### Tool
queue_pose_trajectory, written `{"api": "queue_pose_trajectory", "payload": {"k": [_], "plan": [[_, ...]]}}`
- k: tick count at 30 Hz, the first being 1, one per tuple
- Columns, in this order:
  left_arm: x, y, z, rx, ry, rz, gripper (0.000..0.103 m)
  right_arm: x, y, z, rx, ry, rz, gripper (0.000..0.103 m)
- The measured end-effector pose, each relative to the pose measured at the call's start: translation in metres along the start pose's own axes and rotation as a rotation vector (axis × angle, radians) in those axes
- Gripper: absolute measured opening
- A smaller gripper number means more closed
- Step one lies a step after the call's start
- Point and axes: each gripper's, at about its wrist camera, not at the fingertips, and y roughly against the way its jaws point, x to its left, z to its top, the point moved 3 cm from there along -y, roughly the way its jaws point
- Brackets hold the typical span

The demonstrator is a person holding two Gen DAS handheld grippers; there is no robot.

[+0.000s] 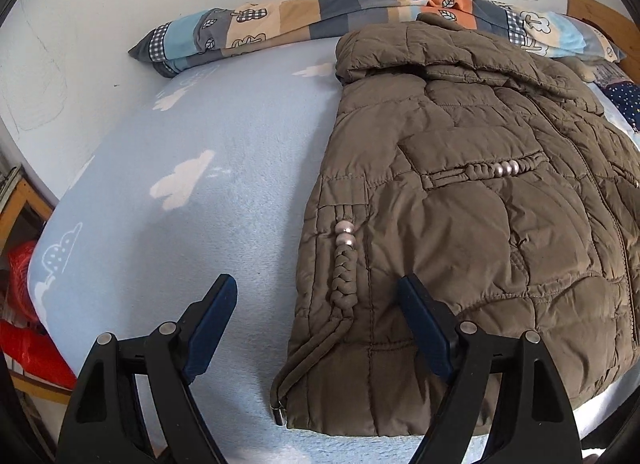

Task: Fold large clothes
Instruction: 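Move both grippers to the jacket hem by the beaded drawstring ends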

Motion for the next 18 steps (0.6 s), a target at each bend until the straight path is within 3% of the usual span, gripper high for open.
{"api": "queue_pose_trajectory", "payload": {"k": [11, 18], "plan": [[-0.011, 0.019, -0.003, -0.010, 0.007, -0.043, 0.082, -0.060, 0.007, -0.007, 0.010, -0.205, -0.020, 0.090], [-0.015, 0.019, -0.007, -0.011, 0.004, -0.036, 0.082, -0.084, -0.004, -0.018, 0.062, -0.334, 0.040, 0.090]]}}
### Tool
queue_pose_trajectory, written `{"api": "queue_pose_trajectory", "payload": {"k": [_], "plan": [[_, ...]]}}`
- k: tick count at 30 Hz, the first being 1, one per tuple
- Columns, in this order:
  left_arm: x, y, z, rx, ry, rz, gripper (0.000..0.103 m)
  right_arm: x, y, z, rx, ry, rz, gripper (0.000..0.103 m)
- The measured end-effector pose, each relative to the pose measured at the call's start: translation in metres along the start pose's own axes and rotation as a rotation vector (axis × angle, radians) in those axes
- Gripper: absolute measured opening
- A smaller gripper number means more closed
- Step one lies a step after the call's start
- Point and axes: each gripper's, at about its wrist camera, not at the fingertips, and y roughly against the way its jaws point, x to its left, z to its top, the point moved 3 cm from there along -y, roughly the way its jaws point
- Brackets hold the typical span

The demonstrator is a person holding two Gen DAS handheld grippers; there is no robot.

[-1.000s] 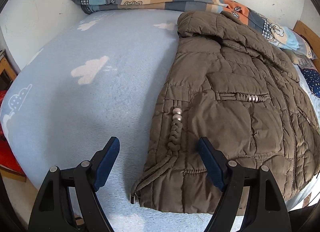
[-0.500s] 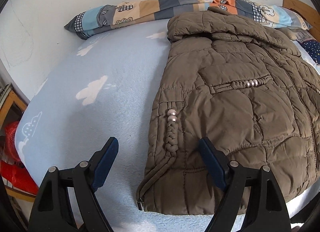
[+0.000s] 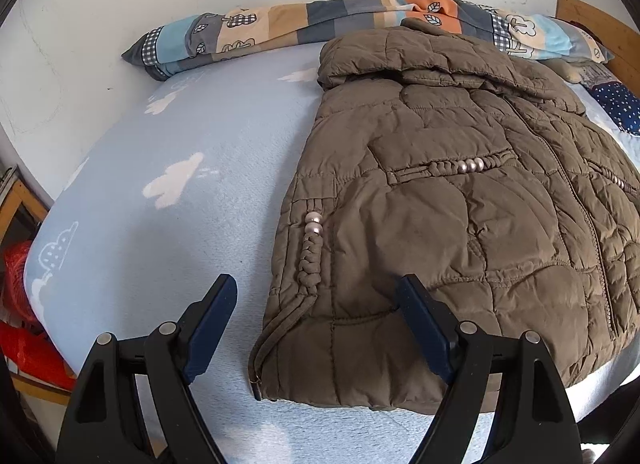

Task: Fold large clothes
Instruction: 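Move both grippers to the jacket hem by the beaded drawstring ends, then close both grippers on the jacket hem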

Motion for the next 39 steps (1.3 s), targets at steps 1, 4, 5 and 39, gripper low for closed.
{"api": "queue_pose_trajectory", "payload": {"k": [1, 4, 5, 39], "plan": [[0.001, 0.000, 0.000, 0.001, 0.004, -0.001, 0.082, 0.001, 0.001, 0.000, -0.004, 0.001, 0.003, 0.090], [0.008, 0.003, 0.001, 0.000, 0.043, -0.030, 0.082, 0.009, 0.002, 0.000, -0.012, 0.027, 0.000, 0.090], [0.015, 0.003, 0.002, 0.005, 0.080, -0.053, 0.082, 0.011, 0.002, -0.001, -0.011, 0.032, 0.000, 0.090], [0.079, -0.041, -0.022, 0.267, 0.612, -0.652, 0.085, 0.005, -0.023, -0.016, 0.143, -0.097, 0.213, 0.094]]}}
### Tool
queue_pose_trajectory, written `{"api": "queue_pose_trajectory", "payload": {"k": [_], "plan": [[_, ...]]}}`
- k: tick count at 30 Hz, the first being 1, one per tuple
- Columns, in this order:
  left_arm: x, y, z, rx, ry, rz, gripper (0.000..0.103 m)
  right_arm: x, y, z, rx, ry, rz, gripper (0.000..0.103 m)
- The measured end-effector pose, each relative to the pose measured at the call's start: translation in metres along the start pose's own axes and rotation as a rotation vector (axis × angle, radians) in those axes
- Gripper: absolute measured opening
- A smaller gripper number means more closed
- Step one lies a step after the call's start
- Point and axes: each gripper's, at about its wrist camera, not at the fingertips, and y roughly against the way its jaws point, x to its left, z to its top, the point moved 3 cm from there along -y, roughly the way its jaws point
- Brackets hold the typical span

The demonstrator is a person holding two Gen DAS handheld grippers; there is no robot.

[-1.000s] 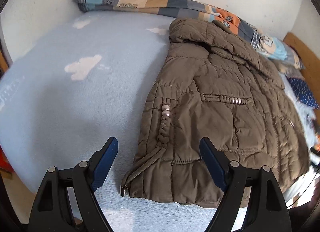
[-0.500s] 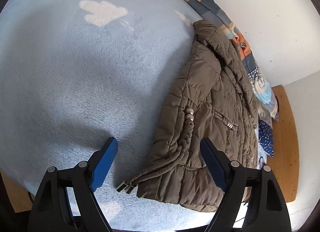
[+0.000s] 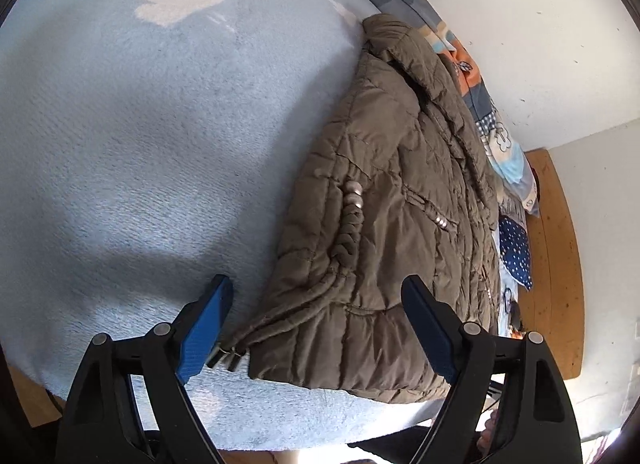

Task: Fold large clothes
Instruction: 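Close both grippers on the jacket hem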

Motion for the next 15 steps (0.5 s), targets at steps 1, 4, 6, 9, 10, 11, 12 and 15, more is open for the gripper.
{"api": "queue_pose_trajectory", "payload": {"k": [1, 4, 6, 9, 10, 11, 12, 15], "plan": [[-0.003, -0.002, -0.002, 0.010, -0.015, -0.002, 0.085, 0.000, -0.001, -0.001, 0.004, 0.001, 0.000, 0.094], [-0.010, -0.009, -0.004, 0.033, -0.061, 0.022, 0.085, 0.004, -0.005, -0.001, 0.017, 0.006, 0.003, 0.096], [-0.013, -0.014, -0.003, 0.047, -0.077, 0.023, 0.085, 0.006, -0.010, 0.000, 0.026, 0.017, -0.002, 0.098], [-0.020, -0.020, -0.003, 0.049, -0.110, 0.029, 0.085, 0.010, -0.015, -0.001, 0.032, 0.036, -0.013, 0.099], [-0.023, -0.021, -0.004, 0.047, -0.130, 0.036, 0.085, 0.013, -0.017, -0.001, 0.035, 0.049, -0.017, 0.099], [-0.027, -0.023, -0.006, 0.046, -0.161, 0.049, 0.085, 0.014, -0.018, -0.002, 0.039, 0.064, -0.015, 0.098], [-0.031, -0.024, -0.007, 0.041, -0.186, 0.060, 0.085, 0.018, -0.018, -0.002, 0.035, 0.079, -0.013, 0.092], [-0.040, -0.026, -0.010, 0.031, -0.237, 0.045, 0.059, 0.027, -0.018, -0.004, 0.029, 0.141, -0.036, 0.066]]}}
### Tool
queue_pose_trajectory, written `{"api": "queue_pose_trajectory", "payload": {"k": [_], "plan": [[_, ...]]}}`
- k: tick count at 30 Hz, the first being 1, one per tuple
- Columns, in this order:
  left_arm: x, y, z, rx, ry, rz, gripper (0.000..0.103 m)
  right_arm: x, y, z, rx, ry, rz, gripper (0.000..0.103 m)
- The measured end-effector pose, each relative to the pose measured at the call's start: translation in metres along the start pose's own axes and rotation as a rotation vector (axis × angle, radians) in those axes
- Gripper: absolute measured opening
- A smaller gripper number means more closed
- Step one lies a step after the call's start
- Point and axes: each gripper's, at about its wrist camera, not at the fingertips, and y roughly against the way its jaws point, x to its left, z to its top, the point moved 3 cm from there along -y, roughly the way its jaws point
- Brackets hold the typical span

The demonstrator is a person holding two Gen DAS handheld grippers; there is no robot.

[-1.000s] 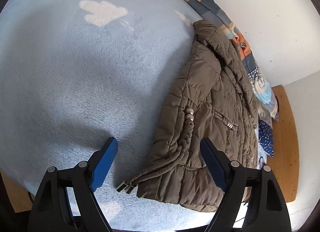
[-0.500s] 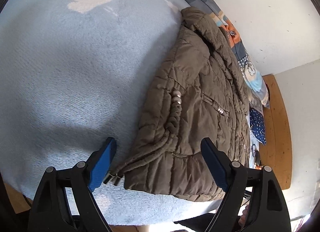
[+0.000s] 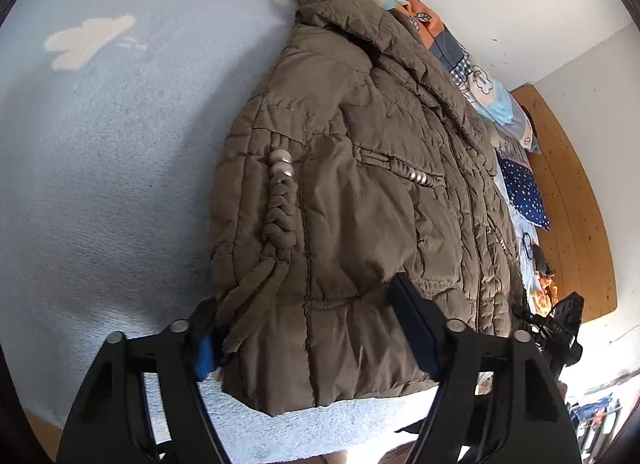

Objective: Fold large clothes

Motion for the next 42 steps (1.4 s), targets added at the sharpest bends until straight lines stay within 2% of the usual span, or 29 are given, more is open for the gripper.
{"api": "queue_pose_trajectory", "payload": {"k": [1, 2, 4, 7, 19, 22, 25, 27, 28, 29, 30, 31, 32, 35, 38, 42], "plan": [[-0.002, 0.000, 0.000, -0.002, -0.006, -0.019, 0.041, 0.001, 0.001, 0.000, -0.005, 0.009, -0.006, 0.055], [-0.005, -0.002, 0.000, 0.001, -0.014, -0.038, 0.033, 0.001, 0.002, 0.001, -0.009, 0.013, 0.000, 0.050], [-0.015, -0.001, 0.000, -0.023, -0.062, -0.015, 0.031, 0.004, 0.008, 0.002, -0.029, 0.032, 0.011, 0.038], [-0.020, 0.006, 0.000, -0.058, -0.085, 0.003, 0.028, 0.012, 0.020, 0.002, -0.069, 0.072, 0.007, 0.031], [-0.027, 0.048, -0.003, -0.196, -0.104, 0.004, 0.023, 0.046, 0.071, -0.007, -0.263, 0.205, -0.022, 0.017], [-0.027, 0.045, -0.002, -0.192, -0.109, 0.021, 0.023, 0.051, 0.080, -0.010, -0.296, 0.226, -0.022, 0.017], [-0.022, 0.036, -0.002, -0.163, -0.097, 0.050, 0.024, 0.038, 0.071, -0.006, -0.261, 0.164, -0.004, 0.017], [-0.021, 0.032, -0.002, -0.149, -0.095, 0.064, 0.026, 0.026, 0.064, -0.002, -0.231, 0.098, 0.049, 0.025], [-0.019, 0.028, -0.001, -0.147, -0.088, 0.084, 0.031, 0.019, 0.057, 0.000, -0.201, 0.059, 0.083, 0.030], [-0.016, 0.025, -0.001, -0.147, -0.077, 0.104, 0.034, 0.014, 0.052, 0.001, -0.190, 0.025, 0.091, 0.034], [-0.015, 0.021, -0.001, -0.142, -0.072, 0.117, 0.036, 0.008, 0.047, 0.002, -0.185, -0.009, 0.090, 0.045], [-0.011, 0.016, 0.000, -0.129, -0.062, 0.133, 0.040, 0.001, 0.039, 0.004, -0.165, -0.049, 0.096, 0.053], [-0.010, 0.013, -0.001, -0.124, -0.058, 0.137, 0.043, -0.006, 0.030, 0.005, -0.140, -0.086, 0.101, 0.055], [-0.005, 0.006, 0.000, -0.117, -0.057, 0.171, 0.049, -0.018, 0.013, 0.008, -0.105, -0.153, 0.083, 0.056], [-0.003, 0.004, -0.003, -0.123, -0.074, 0.183, 0.049, -0.023, 0.003, 0.009, -0.084, -0.170, 0.057, 0.056], [-0.003, 0.005, -0.006, -0.138, -0.086, 0.187, 0.050, -0.023, 0.003, 0.008, -0.113, -0.168, 0.062, 0.051]]}}
